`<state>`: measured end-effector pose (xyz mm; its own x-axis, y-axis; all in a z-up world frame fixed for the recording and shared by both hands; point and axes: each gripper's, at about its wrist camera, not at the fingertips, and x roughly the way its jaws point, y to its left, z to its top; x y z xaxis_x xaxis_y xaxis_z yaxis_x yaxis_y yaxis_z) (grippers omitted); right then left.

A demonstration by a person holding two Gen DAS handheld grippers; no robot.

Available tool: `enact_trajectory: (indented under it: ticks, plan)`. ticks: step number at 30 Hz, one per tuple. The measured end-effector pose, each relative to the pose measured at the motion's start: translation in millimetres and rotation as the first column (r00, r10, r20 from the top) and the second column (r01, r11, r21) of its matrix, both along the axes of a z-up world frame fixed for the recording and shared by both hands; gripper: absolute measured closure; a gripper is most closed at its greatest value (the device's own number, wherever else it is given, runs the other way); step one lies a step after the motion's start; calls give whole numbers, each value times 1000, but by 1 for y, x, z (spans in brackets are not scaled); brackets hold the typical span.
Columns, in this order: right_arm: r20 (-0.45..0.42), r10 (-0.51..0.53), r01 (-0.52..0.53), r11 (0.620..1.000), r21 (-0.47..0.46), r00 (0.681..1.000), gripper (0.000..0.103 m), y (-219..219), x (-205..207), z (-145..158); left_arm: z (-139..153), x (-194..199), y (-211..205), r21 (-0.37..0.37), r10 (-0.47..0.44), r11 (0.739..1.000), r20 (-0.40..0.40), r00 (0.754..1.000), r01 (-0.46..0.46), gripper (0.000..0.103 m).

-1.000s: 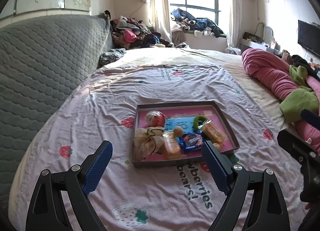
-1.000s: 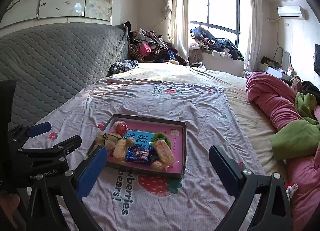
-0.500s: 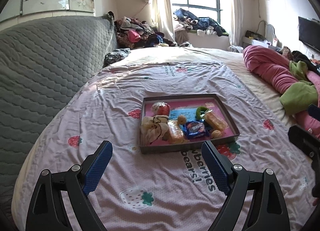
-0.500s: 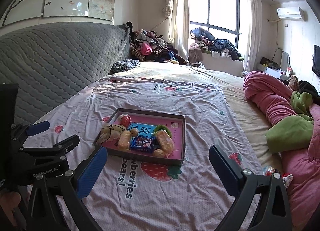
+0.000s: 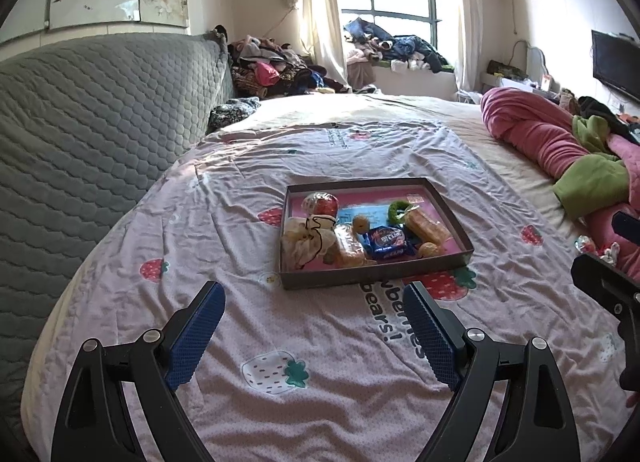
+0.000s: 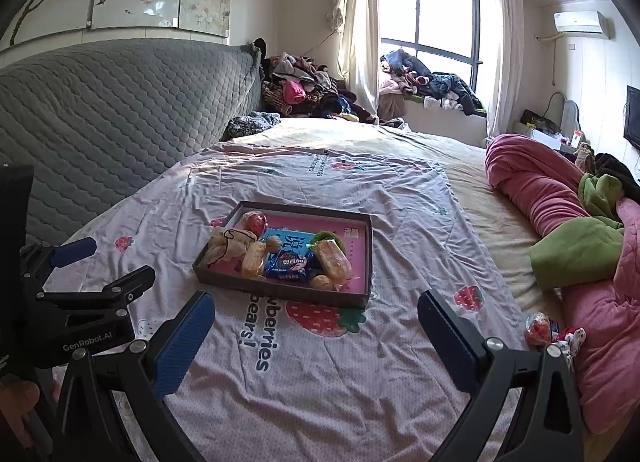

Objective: Organize objects

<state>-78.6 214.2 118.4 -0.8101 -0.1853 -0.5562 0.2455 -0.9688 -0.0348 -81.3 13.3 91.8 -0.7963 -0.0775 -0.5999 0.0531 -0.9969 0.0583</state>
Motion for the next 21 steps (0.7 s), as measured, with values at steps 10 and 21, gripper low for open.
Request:
enact_trajectory:
  ticks: [10,21]
  plan:
    - [44,-15,15,1000,7,999,1,5,8,-25,-16,13,-2,14,-8,1000,20,1000,7,12]
    - [72,-18,17,1000,16,997,1,7,8,-49,-47,15,-4,27,-2,1000,48,999,1,12]
